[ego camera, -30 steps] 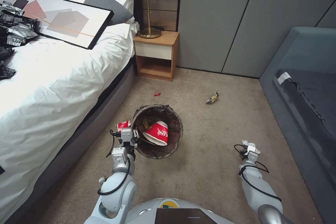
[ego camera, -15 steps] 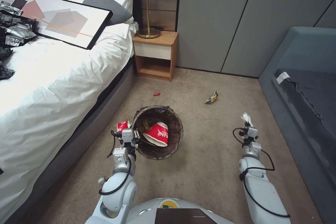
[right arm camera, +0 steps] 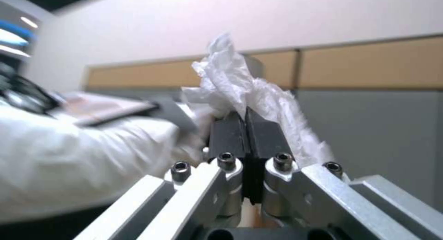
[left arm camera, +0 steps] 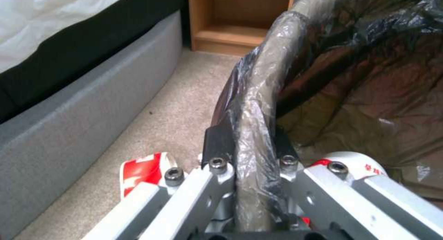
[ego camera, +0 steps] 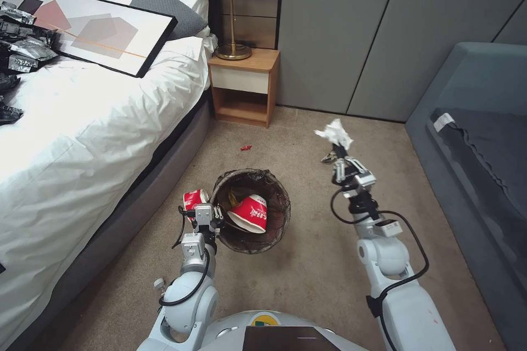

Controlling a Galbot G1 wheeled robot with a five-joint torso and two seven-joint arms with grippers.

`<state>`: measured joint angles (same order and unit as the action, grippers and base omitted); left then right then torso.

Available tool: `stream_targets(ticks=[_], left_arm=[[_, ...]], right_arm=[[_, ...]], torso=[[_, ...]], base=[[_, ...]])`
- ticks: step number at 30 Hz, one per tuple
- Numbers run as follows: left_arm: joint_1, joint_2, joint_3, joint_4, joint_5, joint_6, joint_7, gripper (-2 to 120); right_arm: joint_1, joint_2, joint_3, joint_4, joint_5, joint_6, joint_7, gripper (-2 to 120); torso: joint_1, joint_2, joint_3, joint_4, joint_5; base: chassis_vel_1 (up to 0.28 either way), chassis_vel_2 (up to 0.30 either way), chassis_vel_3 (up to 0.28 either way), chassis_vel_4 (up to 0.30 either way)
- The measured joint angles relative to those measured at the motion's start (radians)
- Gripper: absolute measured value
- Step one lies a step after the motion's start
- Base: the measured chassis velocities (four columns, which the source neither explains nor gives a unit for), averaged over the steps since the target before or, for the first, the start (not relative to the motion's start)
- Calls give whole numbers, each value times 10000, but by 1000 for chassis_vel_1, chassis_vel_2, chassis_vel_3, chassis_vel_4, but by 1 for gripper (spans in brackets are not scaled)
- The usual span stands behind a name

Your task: Pick up the trash bin, then pick up the garbage from the floor and place it into the trash bin.

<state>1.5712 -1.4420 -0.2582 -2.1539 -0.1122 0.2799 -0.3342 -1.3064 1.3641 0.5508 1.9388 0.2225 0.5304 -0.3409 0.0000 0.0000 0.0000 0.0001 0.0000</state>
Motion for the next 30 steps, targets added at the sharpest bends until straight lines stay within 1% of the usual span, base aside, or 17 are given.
stream_targets(ticks=[1, 3, 4, 6, 8, 9, 10, 12, 14, 15, 19, 24, 27, 30], left_arm=[[-2, 0, 11, 0, 4, 0, 0, 3], [-16, 3, 52, 0, 10, 7, 4, 3], [-16, 3, 52, 0, 10, 7, 4, 3], [-35, 4, 85, -1, 14, 17, 4, 3], [-35, 4, 85, -1, 14, 17, 4, 3], [-40, 0, 106, 0, 26, 20, 6, 3], [-40, 0, 106, 0, 26, 20, 6, 3], [-41, -11, 143, 8, 47, 21, 6, 3], [-41, -14, 151, 11, 53, 21, 6, 3], [-41, -20, 170, 15, 64, 21, 7, 3], [-42, -29, 210, 16, 73, 21, 8, 3], [-46, -32, 210, 17, 75, 21, 8, 3], [-51, -31, 200, 16, 76, 22, 8, 3], [-81, -27, 182, 23, 72, 23, 7, 3]], right_arm=[[19, -53, -236, 162, 87, -130, -25, 0], [77, -284, -1183, 512, 409, -620, -99, 0], [77, -284, -1183, 512, 409, -620, -99, 0], [130, -431, -1876, 531, 423, -855, -123, 0], [130, -431, -1876, 531, 423, -855, -123, 0], [159, -481, -2290, 464, 326, -944, -134, 0], [159, -481, -2290, 464, 326, -944, -134, 0], [168, -503, -2817, 325, 121, -1025, -133, 0], [167, -502, -2906, 298, 101, -1041, -129, 0], [155, -478, -3217, 175, -69, -1083, -126, 0], [132, -423, -3537, -86, -287, -1092, -112, 0], [107, -383, -3647, -226, -403, -1071, -110, 0], [0, -324, -3812, -500, -588, -959, -109, 0], [-345, -225, -3986, -781, -796, -775, -71, 0]], torso=[[0, 0, 0, -1, -2], [0, 0, 0, 0, 0], [0, 0, 0, 0, 0], [0, 0, 0, 0, -2], [0, 0, 0, 0, -2], [0, 0, 0, 0, 0], [0, 0, 0, 0, 0], [0, 0, 1, -1, -1], [0, 0, 0, -1, -1], [0, 0, 0, -1, -1], [0, 0, 0, 0, -1], [0, 0, 0, -1, -3], [0, 0, 1, 0, 2], [0, 0, 0, -2, -1]], base=[[0, 0, 0, 0], [0, 0, 0, 0], [0, 0, 0, 0], [0, 0, 0, 0], [0, 0, 0, 0], [0, 0, 0, 0], [0, 0, 0, 0], [0, 0, 0, 0], [0, 0, 0, 0], [0, 0, 0, 0], [0, 0, 0, 0], [0, 0, 0, 0], [0, 0, 0, 0], [0, 0, 0, 0]])
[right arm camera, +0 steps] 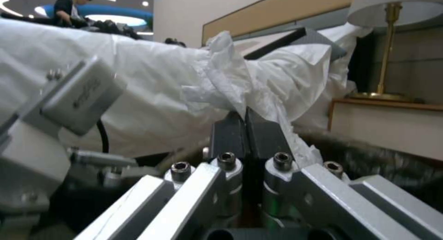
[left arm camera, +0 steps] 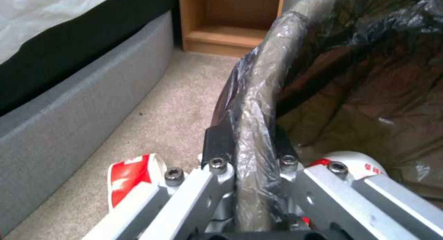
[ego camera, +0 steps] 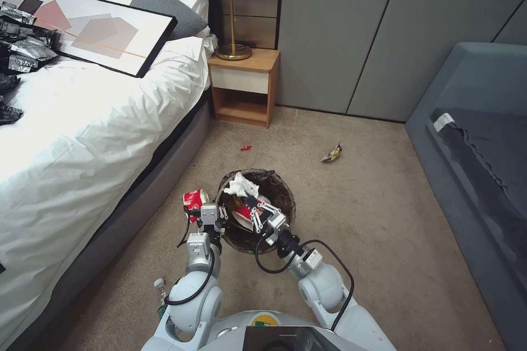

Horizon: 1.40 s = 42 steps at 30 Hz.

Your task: Pick up the trash bin, then pick up the garbage from the floor and place it into the trash bin.

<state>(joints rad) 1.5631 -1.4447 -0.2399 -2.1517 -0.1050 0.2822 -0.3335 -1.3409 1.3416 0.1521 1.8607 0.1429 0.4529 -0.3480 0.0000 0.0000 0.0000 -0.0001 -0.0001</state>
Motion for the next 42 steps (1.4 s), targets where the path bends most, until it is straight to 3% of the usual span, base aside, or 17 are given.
stream_targets(ticks=[9, 18, 29, 35, 40, 42], left_arm=[[-32, -31, 63, 26, -4, 0, -4, 3], [-26, -72, 26, -102, -13, -2, -5, 3], [5, -112, 22, -147, -3, -3, -4, 3], [-1, -105, 18, -147, -4, -3, -2, 3], [-2, -88, -13, -134, -6, -3, -2, 3], [3, -77, -15, -89, -6, -3, -2, 3]], right_arm=[[-350, 189, -135, -971, -377, 480, 56, -2], [-277, 291, -120, -1668, -434, 444, 339, 30], [-226, 300, -70, -1661, -454, 376, 406, 67], [-273, 280, 52, -1403, -467, 373, 447, 94], [-395, 274, 380, -709, -468, 385, 679, 100], [-552, 348, 891, 24, -522, 379, 1264, 100]], torso=[[0, 0, 0, 0, 1], [0, 0, 0, 1, 1], [0, 0, 0, 1, 1], [0, 0, 0, 1, 1], [0, 0, 0, 1, 1], [0, 0, 0, 1, 1]], base=[[0, 0, 0, 0], [0, 0, 0, 0], [0, 0, 0, 0], [0, 0, 0, 0], [0, 0, 0, 0], [0, 0, 0, 0]])
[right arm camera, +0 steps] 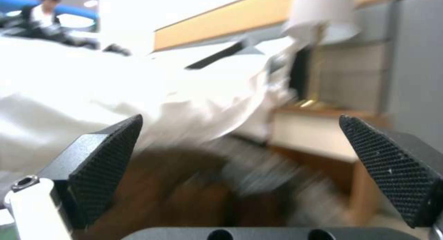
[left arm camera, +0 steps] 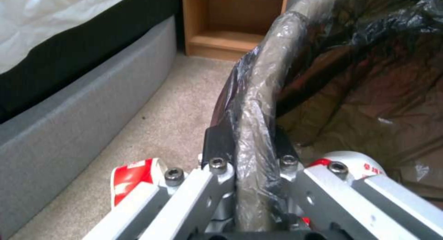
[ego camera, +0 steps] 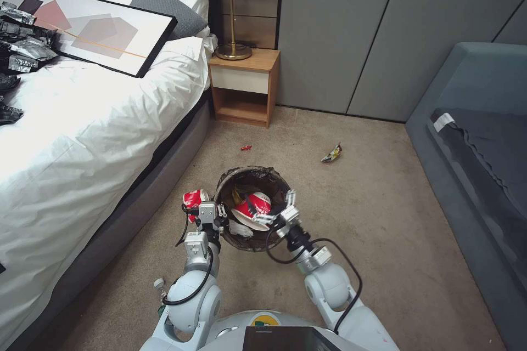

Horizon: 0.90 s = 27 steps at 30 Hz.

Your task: Pick up the trash bin, then pick up the garbage from the floor and place it into the trash bin.

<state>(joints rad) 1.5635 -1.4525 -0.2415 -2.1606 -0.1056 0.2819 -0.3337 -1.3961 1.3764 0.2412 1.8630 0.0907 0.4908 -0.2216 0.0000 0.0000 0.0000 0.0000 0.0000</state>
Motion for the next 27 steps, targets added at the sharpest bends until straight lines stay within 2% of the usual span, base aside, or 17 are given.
stream_targets(ticks=[2, 4, 10, 17, 27], left_arm=[[2, 7, 2, 13, 0, 0, 0, 3], [-1, 28, -5, 46, -2, -4, 0, 3], [-36, 58, -41, 71, -36, -15, 0, 3], [-12, 85, -31, 11, -52, -15, 2, 3], [1, 99, -44, -23, -56, -15, 2, 3]], right_arm=[[-72, 41, 209, 255, -71, -6, 294, 100], [-336, 121, 669, 861, -161, -67, 1154, 100], [-1161, 289, 1353, 1645, -172, -106, 2579, 100], [-1853, 556, 2144, 1368, -176, 238, 2915, 100], [-1928, 609, 2309, 1225, -127, 362, 2929, 100]], torso=[[0, 0, 0, 0, 1], [0, 0, 0, -1, 0], [0, 0, 0, -1, 1], [0, 0, 0, -1, 1], [0, 0, 0, -1, 2]], base=[[0, 0, 0, 0], [0, 0, 0, 0], [0, 0, 0, 0], [0, 0, 0, 0], [0, 0, 0, 0]])
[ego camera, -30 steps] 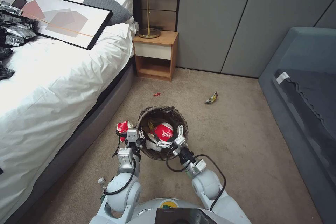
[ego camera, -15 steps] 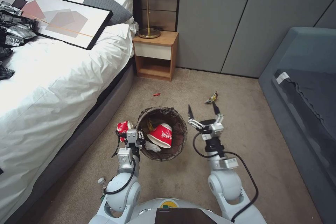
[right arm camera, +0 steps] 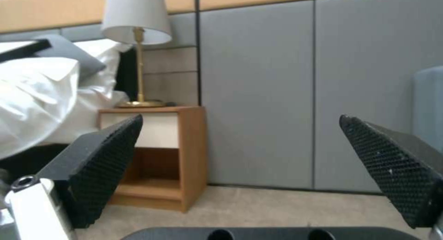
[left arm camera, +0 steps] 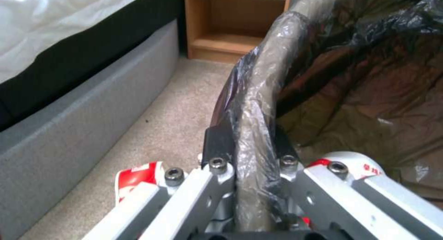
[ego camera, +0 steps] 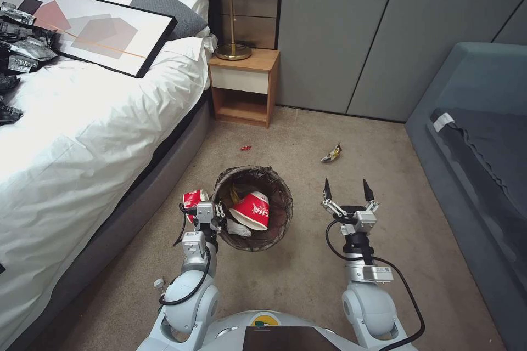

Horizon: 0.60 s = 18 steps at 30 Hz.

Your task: Pick up the trash bin, then pick up the garbage from the floor and place it into the trash bin.

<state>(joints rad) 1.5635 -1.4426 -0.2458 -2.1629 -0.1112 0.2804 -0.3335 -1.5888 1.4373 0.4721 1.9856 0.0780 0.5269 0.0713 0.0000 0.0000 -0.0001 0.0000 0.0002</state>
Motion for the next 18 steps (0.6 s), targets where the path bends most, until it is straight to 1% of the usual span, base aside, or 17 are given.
stream_targets(ticks=[5, 13, 18], left_arm=[[10, 9, -33, -33, -5, 0, -1, 3], [31, -2, -56, -132, -10, 3, -4, 3], [43, -8, -51, -136, -4, 3, -4, 3]], right_arm=[[-36, 54, 151, -145, 17, 122, 13, 100], [-22, 288, 742, -508, 105, 338, 69, 100], [6, 328, 936, -619, 188, 383, 68, 100]], torso=[[0, 0, 0, 0, 0], [0, 0, 0, 1, -2], [0, 0, 0, 0, -2]], base=[[0, 0, 0, 0], [0, 0, 0, 0], [0, 0, 0, 0]])
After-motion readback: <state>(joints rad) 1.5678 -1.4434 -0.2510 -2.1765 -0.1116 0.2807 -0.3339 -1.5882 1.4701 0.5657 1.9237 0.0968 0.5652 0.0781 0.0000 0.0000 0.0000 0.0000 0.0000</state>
